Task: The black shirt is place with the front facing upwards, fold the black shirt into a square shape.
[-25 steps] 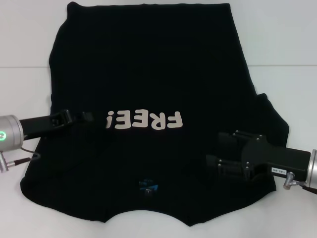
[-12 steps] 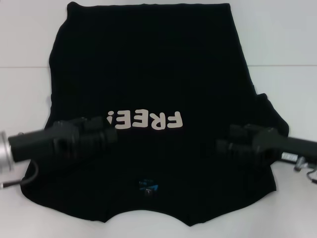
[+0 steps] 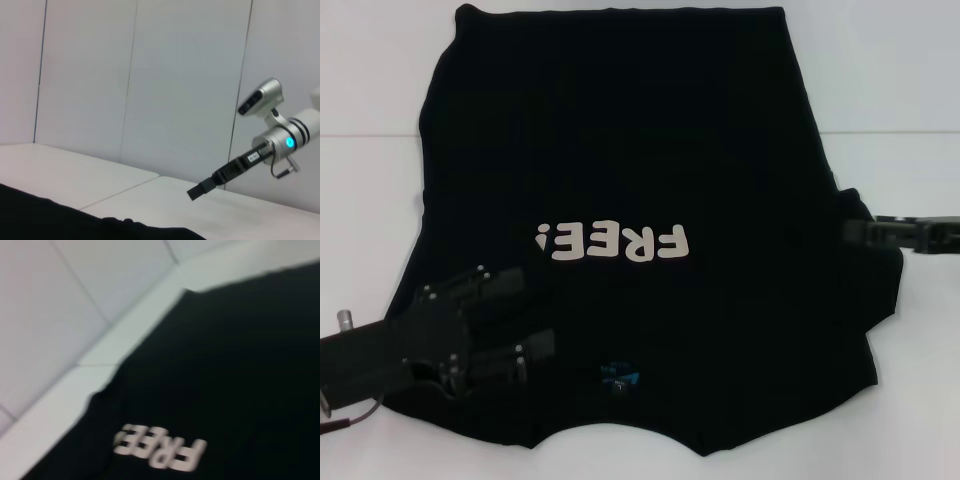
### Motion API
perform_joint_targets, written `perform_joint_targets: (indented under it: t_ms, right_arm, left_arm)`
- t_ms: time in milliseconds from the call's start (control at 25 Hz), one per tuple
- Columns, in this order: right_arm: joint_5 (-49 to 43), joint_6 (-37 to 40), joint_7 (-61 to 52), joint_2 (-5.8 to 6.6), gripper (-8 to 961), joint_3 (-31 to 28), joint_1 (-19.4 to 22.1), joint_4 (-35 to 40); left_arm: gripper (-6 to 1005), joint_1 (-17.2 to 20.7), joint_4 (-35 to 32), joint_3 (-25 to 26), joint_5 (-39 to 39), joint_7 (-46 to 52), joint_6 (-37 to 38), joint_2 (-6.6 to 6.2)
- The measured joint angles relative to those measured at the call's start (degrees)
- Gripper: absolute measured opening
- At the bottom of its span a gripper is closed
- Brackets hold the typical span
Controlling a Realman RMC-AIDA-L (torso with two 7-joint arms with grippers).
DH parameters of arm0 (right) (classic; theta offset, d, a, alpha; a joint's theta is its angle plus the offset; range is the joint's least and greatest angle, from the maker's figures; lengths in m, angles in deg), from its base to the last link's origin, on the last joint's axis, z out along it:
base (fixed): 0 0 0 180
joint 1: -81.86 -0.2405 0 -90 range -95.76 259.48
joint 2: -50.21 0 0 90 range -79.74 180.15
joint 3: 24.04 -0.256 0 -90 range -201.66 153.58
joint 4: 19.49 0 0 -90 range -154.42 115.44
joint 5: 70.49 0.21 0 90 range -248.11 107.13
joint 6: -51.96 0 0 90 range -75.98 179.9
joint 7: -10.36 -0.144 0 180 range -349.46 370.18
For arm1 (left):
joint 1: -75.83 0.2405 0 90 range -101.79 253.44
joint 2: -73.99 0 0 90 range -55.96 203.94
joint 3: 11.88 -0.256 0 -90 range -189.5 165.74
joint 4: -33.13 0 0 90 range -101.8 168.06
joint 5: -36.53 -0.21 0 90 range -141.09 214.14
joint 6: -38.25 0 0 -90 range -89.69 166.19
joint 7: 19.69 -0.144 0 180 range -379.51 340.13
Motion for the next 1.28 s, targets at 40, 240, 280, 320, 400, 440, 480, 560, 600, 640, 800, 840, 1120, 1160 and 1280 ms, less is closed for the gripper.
perform_joint_targets:
  t_ms: [40,240,280,320,400,440,480,560,600,640,800,840,1120,1160,1280]
  right_arm:
    - [-1.33,0.24,-2.45,0.33,791,-0.01,-0.32,1.31]
    - [-12.43,3.82,-18.11,3.47,790,-0.02,-3.03,8.22]
    - [-15.33,4.39,-21.5,4.35,790,-0.02,-3.75,8.71]
    - [-17.89,5.04,-24.66,5.1,790,-0.02,-4.32,8.94]
    - [-21.65,5.49,-28.38,6.3,790,-0.03,-5.1,8.74]
    - [-23.07,5.7,-29.67,6.64,789,-0.02,-5.36,8.59]
    - [-24.27,5.52,-30.63,6.75,789,-0.02,-5.57,8.52]
    - [-25.8,4.65,-31.9,6.85,789,-0.02,-5.91,7.98]
    - [-26.1,3.7,-32.22,6.9,789,-0.03,-6.14,7.0]
    - [-26.29,2.99,-32.38,6.91,788,-0.02,-6.39,5.72]
    - [-26.76,-1.57,-32.1,7.14,788,0.98,-8.47,-1.48]
    - [-26.9,-2.93,-32.07,7.16,788,1.75,-9.01,-3.17]
    - [-26.97,-9.02,-32.1,6.16,786,6.82,-12.01,-8.64]
    - [-26.99,-9.51,-32.07,6.04,786,7.2,-12.34,-9.19]
    - [-27.01,-10.4,-32.04,5.89,786,8.4,-12.89,-9.96]
  left_arm:
    - [866,0.19,0.03,0.02,-0.01,0.0,0.0,0.0]
    - [866,0.52,0.12,0.03,-0.05,0.19,-0.56,0.04]
    - [866,0.56,0.14,-0.01,-0.1,0.33,-0.97,0.06]
    - [866,0.59,0.14,-0.03,-0.19,0.41,-1.25,0.09]
    - [866,0.6,0.16,-0.08,-0.77,0.54,-1.73,0.18]
    - [867,0.58,0.18,-0.09,-1.04,0.64,-1.96,0.2]
    - [867,0.55,0.2,-0.21,-1.25,0.76,-2.39,0.22]
    - [867,0.48,0.29,-0.54,-1.51,0.9,-3.5,0.28]
    - [867,0.47,0.32,-0.61,-1.52,0.91,-3.75,0.31]
    - [867,0.45,0.39,-0.68,-1.53,0.92,-4.06,0.37]
    - [867,0.25,0.89,-0.68,-1.57,0.94,-4.43,0.42]
    - [867,0.23,0.91,-0.68,-1.57,0.94,-4.42,0.43]
    - [867,0.16,0.91,-0.59,-1.61,0.96,-4.43,0.38]
    - [867,0.17,0.91,-0.58,-1.61,0.96,-4.43,0.39]
    - [867,0.33,0.9,-0.63,-1.61,0.96,-4.42,0.46]
